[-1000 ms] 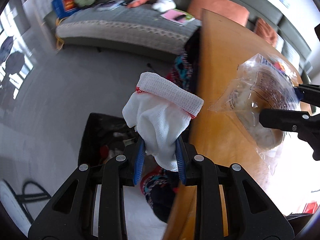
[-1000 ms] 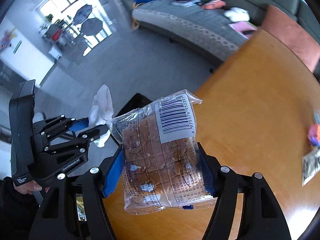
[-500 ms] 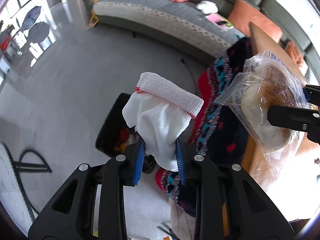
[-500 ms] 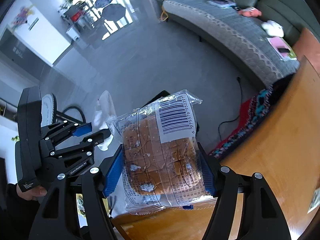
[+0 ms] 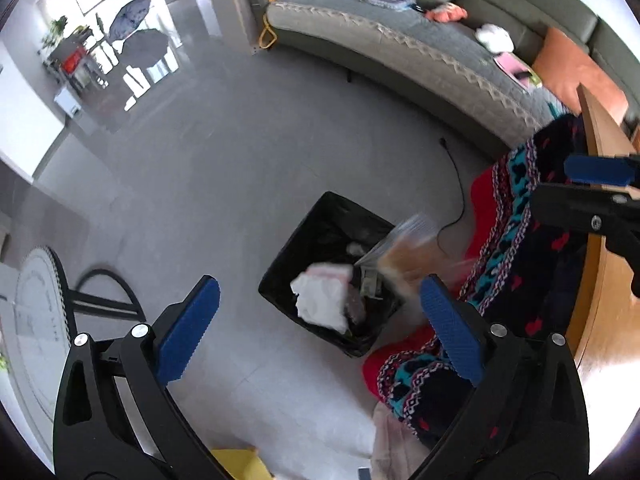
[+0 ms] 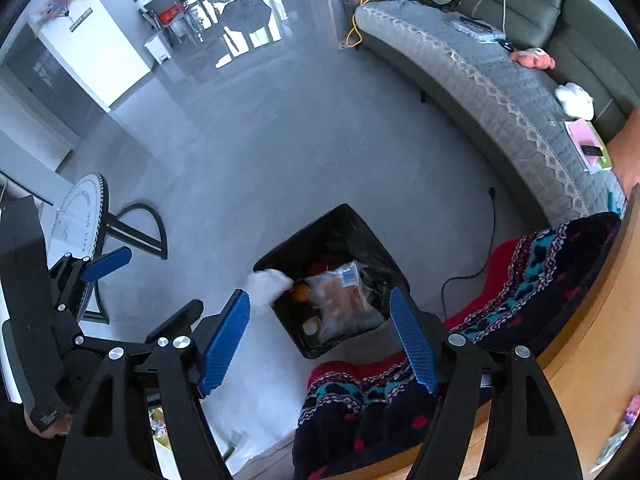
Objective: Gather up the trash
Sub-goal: 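Carry the bread bag and white cloth to the bin and release both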
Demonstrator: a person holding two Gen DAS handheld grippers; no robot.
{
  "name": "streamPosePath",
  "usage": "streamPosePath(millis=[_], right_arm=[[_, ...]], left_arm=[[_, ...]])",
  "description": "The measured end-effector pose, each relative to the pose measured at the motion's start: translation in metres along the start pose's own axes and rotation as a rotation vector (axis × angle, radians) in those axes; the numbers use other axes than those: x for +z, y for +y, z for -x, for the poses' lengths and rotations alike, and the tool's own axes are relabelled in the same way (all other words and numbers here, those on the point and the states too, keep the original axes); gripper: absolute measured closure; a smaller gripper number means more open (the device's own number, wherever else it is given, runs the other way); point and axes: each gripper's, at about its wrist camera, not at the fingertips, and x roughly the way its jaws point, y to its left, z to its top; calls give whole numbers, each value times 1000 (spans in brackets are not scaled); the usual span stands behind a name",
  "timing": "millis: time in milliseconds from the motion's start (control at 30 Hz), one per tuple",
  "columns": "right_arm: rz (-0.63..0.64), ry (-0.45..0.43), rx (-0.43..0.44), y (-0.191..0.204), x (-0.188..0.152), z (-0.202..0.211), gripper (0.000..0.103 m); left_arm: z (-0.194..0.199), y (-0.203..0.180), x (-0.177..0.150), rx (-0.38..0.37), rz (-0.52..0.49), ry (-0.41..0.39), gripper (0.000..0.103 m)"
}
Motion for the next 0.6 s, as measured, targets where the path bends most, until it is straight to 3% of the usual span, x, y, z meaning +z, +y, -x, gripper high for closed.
streamPosePath(millis=[367,600], right_arm=[[-40,-18,36,-5,-16,16,30],[-103,-45,40,-27,-32,33,30]], left_arm=[[-1,-6,-4,-16,-4,0,6],[2,-29,-4,-37,-66,-5,6]])
